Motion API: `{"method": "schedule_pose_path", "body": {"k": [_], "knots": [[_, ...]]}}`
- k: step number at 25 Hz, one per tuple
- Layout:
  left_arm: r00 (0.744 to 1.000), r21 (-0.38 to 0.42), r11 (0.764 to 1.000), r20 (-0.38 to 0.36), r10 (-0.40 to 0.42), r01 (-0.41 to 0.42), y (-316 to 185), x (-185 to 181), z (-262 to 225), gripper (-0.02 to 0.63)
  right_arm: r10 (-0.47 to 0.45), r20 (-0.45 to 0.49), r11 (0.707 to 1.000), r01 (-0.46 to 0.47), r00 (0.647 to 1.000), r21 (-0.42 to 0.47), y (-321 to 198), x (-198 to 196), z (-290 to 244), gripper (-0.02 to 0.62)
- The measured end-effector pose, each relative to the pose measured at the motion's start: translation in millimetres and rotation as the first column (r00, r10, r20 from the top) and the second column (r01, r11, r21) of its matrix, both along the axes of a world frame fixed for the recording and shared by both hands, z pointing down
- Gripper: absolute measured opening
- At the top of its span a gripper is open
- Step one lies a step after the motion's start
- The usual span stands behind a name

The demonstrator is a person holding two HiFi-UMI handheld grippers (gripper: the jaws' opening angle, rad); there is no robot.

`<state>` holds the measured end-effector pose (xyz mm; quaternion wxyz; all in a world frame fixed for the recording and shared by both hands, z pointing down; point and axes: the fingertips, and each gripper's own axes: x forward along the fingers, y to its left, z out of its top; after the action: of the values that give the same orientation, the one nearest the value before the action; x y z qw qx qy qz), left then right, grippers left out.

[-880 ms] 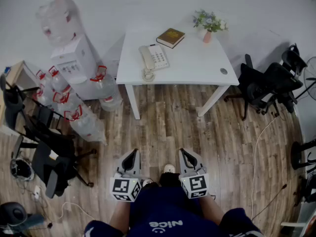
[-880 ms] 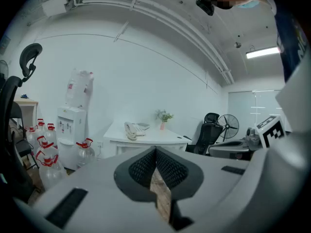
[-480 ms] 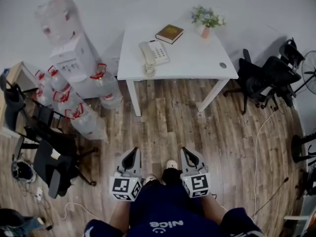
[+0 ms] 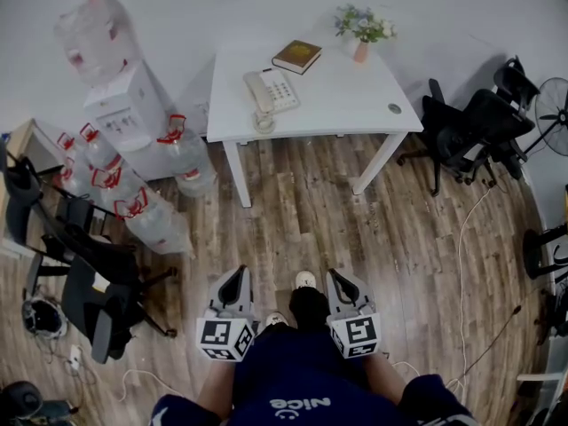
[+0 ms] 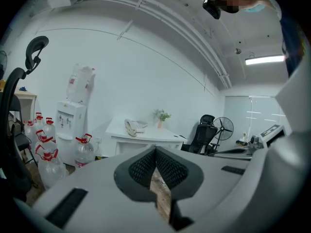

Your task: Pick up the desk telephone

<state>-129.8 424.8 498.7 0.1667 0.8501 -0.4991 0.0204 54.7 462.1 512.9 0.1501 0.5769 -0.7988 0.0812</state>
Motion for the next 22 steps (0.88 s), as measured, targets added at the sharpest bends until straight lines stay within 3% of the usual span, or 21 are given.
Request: {"method": "schedule_pose_path", "body": {"k": [5, 12, 22], "knots": [[1.000, -0.012, 1.000, -0.004, -0.007, 0.007, -14, -2, 3, 0.017, -0.017, -0.007, 1.000, 0.017, 1.000, 0.001, -24, 0, 4, 0.023], [0.997, -0.044, 0.996, 0.030, -0.077, 0.078, -50, -10, 10, 0.017, -0.107, 0.006, 0.994, 0.107, 0.994, 0.008, -87, -15, 2, 0.023], [0.992, -0.037, 0.991, 0.020, -0.127, 0.128, -151, 33, -1, 0.017, -0.173, 0.016, 0.984, 0.172, 0.985, 0.033, -206, 21, -9, 0.023]]}}
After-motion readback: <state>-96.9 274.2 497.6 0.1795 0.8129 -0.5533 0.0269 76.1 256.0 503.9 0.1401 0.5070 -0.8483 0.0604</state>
